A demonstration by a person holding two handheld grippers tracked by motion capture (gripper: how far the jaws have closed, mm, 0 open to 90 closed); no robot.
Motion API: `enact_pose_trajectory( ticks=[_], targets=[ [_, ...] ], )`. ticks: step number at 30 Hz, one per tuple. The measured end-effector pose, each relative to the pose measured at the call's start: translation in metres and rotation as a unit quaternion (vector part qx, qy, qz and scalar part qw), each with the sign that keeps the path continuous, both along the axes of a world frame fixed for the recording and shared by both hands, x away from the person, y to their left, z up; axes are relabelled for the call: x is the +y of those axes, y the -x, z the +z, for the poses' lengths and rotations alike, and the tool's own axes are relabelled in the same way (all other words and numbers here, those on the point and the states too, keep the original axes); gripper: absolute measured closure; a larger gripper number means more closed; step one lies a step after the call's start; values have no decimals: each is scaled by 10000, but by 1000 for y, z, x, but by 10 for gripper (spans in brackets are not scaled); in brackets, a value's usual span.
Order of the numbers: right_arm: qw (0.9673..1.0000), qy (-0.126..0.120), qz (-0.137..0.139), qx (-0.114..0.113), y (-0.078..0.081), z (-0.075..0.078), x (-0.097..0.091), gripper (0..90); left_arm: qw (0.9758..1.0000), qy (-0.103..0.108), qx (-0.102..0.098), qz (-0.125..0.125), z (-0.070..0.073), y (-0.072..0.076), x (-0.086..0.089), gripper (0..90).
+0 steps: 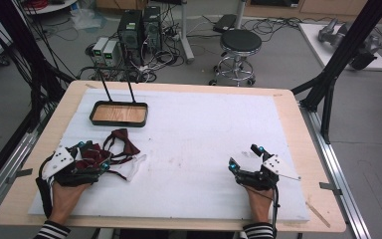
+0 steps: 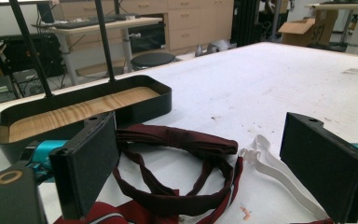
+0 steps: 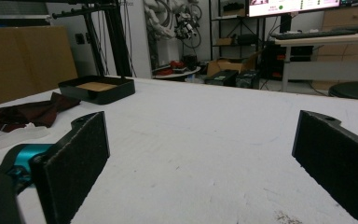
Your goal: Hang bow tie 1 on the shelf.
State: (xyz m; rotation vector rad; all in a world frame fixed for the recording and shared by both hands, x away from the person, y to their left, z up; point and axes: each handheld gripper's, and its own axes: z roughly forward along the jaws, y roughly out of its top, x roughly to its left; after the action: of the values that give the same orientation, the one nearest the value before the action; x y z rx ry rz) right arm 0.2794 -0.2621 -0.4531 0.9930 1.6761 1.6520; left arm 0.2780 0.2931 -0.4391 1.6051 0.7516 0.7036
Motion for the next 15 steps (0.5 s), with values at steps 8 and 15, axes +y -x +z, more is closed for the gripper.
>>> enact_pose_trajectory(
  ticks=[8,15],
  targets=[
    [10000,-13,2,21,0,0,0,30,9993,-286,241,22,25,-1,8,120],
    [10000,-14,-4,22,0,0,0,30,9961,-634,615,37,44,-4,12,120]
  ],
)
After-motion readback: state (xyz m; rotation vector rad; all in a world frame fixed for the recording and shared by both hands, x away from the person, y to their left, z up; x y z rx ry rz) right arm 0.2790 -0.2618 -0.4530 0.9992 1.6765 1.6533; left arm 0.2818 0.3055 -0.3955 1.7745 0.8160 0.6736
